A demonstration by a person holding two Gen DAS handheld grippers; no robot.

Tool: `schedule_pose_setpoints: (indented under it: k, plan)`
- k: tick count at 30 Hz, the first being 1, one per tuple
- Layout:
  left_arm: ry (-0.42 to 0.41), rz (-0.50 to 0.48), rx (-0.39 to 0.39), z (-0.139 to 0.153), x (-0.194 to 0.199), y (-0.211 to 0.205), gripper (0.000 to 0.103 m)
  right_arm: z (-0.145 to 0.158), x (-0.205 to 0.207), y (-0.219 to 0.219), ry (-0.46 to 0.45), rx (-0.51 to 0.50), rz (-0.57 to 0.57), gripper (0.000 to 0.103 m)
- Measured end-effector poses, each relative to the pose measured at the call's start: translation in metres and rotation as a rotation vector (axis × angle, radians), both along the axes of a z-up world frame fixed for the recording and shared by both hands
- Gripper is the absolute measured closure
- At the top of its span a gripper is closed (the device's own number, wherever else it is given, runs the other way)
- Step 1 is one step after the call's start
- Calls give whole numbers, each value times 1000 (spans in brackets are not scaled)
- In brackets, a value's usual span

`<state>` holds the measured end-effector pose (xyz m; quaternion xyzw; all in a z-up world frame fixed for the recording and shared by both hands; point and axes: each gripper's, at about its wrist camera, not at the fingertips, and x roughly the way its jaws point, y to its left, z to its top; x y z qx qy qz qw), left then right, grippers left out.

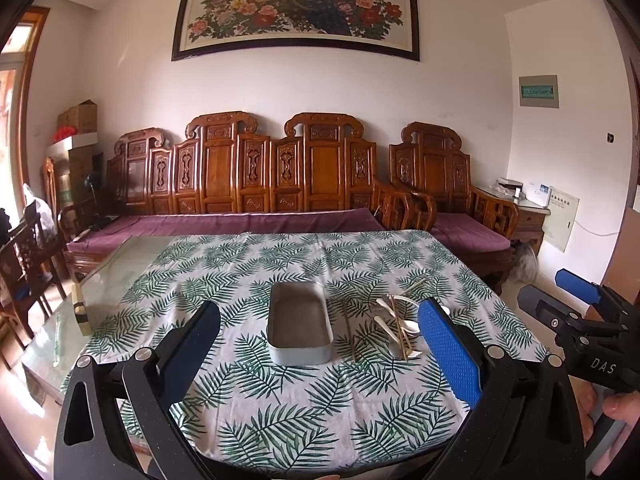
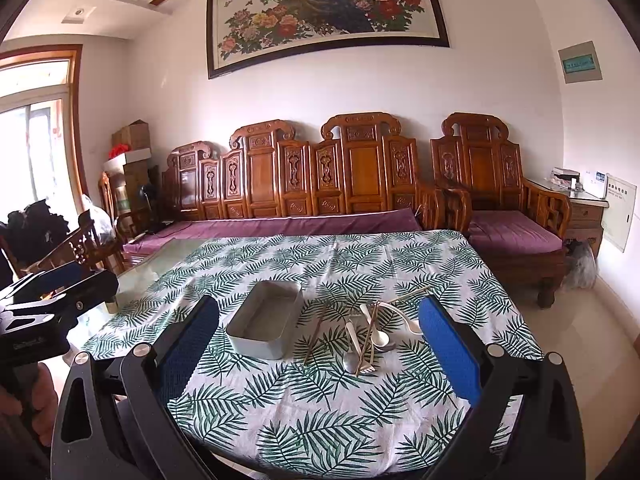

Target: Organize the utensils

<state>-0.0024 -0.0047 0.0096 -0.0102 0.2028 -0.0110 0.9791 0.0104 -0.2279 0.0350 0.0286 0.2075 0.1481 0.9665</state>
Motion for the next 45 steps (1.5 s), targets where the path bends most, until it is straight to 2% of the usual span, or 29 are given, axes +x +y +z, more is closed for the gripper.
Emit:
schedule_pose_setpoints:
  k: [45]
  plan:
    - [-18, -15, 1, -1, -7, -5, 7, 3, -1, -3, -2, 0, -1, 3]
